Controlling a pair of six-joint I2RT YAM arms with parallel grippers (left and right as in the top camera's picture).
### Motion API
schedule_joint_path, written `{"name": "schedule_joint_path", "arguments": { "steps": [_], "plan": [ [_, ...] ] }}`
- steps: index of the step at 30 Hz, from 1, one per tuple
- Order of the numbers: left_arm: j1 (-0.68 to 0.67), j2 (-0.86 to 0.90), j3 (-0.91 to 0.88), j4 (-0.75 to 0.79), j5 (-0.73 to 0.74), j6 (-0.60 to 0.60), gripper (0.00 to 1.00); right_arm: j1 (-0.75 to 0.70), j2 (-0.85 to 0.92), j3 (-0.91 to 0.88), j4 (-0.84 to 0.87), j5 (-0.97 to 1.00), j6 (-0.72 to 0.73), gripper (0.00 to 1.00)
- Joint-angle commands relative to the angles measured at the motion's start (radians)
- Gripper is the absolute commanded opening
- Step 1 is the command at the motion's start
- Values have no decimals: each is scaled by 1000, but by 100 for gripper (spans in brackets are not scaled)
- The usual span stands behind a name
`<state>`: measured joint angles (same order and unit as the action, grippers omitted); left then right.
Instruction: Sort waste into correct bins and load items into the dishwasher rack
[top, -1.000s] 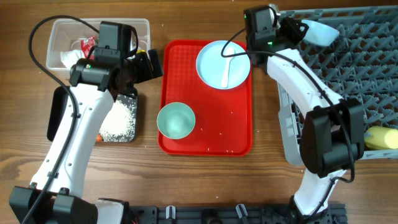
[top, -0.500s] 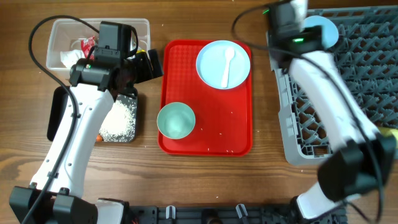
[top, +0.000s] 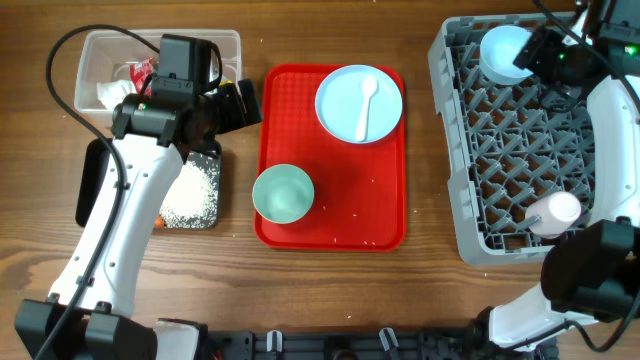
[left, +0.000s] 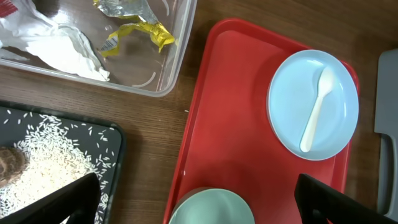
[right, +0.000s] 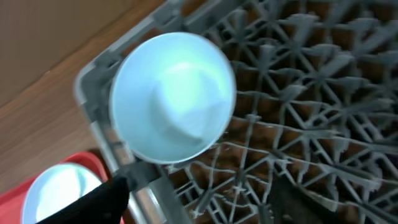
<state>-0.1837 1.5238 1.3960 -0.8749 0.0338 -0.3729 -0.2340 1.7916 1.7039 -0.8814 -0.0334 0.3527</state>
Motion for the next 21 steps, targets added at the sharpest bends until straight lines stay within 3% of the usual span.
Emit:
{"name": "schedule_joint_path", "arguments": {
  "steps": [1,11,13,16,21],
  "plan": [
    [3,-3,6,2,-9,-2,100,-35,73,-9,13,70,115,59],
    [3,-3,6,2,-9,-2,100,-46,232,-9,136,-42,117,53],
    [3,-3,6,2,-9,-2,100,-46,232,-9,141,-42,112,40],
    [3,-3,6,2,-9,-2,100,-46,232,-9,144,-41,66,7],
    [3,-3,6,2,-9,-2,100,-44,170,-8,109,64,33,4]
  ]
}}
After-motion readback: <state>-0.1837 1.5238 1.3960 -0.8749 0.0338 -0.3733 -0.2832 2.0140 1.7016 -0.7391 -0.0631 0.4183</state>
